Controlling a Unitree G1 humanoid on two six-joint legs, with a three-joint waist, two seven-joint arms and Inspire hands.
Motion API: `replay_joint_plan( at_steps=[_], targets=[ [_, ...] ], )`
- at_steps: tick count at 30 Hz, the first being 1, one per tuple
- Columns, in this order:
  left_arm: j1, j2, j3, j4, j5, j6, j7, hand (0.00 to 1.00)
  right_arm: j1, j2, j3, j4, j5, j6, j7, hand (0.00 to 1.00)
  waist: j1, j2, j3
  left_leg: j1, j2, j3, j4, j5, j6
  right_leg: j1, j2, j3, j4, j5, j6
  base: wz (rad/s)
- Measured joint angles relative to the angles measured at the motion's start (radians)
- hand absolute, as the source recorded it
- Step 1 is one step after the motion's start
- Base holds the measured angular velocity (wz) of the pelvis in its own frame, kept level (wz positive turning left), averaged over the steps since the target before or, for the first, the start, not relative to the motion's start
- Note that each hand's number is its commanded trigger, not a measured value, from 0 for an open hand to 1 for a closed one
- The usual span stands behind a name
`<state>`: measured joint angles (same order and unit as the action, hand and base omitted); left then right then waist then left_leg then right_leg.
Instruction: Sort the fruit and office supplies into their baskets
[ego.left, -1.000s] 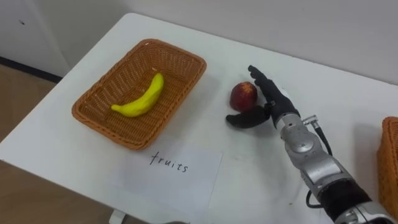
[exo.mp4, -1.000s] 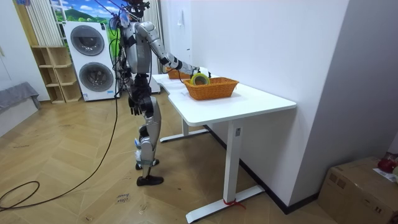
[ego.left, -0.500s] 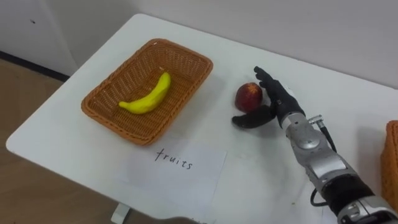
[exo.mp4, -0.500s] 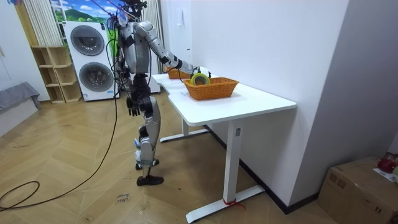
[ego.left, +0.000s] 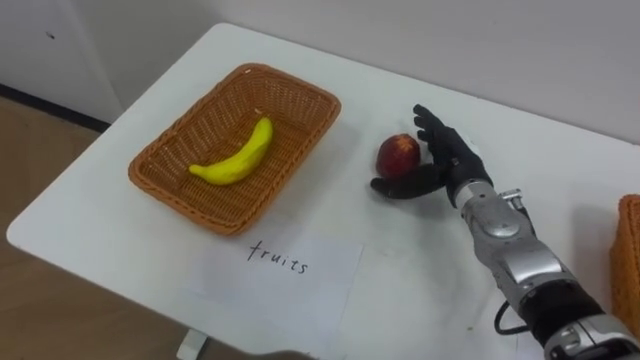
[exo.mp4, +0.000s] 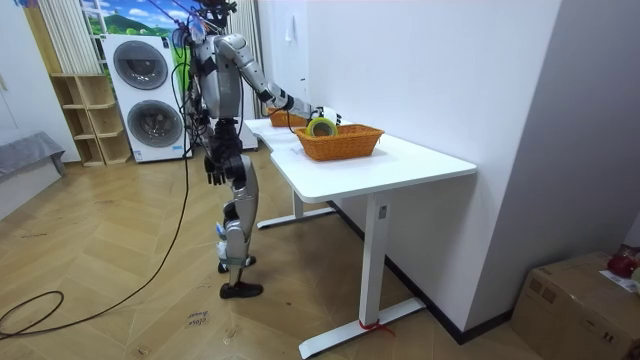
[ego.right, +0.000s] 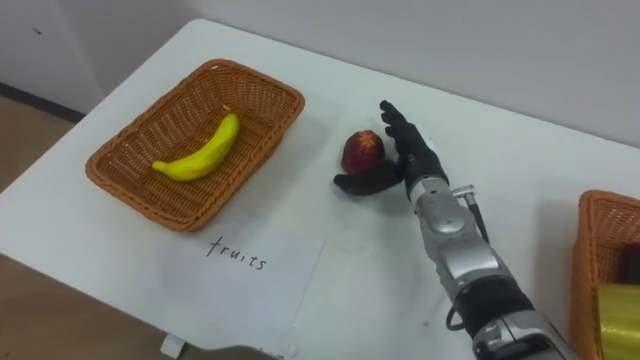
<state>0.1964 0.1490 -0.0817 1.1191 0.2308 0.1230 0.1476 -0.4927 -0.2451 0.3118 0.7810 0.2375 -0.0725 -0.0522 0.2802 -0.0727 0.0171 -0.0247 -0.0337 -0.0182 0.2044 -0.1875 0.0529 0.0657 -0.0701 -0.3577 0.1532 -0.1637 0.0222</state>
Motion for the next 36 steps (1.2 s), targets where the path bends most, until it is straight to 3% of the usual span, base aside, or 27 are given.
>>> replay_joint_plan(
  at_steps=[1,2,13,36],
  targets=[
    [0.0,0.0,0.0,0.0,0.0,0.002,0.001,0.0,0.0,-0.002,0.0,0.0,0.001,0.0,0.002,0.03,0.0,-0.001,-0.0007,0.0,0.0,0.0,0.0,0.0,0.0,0.0,0.0,0.0,0.0,0.0,0.0,0.0],
    [0.0,0.0,0.0,0.0,0.0,0.002,0.001,0.0,0.0,-0.002,0.0,0.0,0.001,0.0,0.003,1.0,0.0,-0.001,-0.0009,0.0,0.0,0.0,0.0,0.0,0.0,0.0,0.0,0.0,0.0,0.0,0.0,0.0],
    [0.001,0.001,0.0,-0.001,0.008,0.009,0.025,0.0,0.0,-0.037,0.0,0.0,0.008,0.004,-0.007,1.0,0.002,0.0,-0.0058,0.001,0.001,0.006,-0.001,0.0,0.0,0.0,0.001,0.0,-0.001,0.0,0.0,0.0],
    [0.002,0.0,0.0,-0.001,0.017,0.003,0.038,0.0,-0.001,-0.013,0.028,-0.009,0.061,0.005,0.022,1.0,0.018,0.007,-0.0049,0.001,0.001,0.005,-0.003,0.0,0.0,0.0,0.0,-0.001,-0.002,0.0,0.0,0.0]
  ],
)
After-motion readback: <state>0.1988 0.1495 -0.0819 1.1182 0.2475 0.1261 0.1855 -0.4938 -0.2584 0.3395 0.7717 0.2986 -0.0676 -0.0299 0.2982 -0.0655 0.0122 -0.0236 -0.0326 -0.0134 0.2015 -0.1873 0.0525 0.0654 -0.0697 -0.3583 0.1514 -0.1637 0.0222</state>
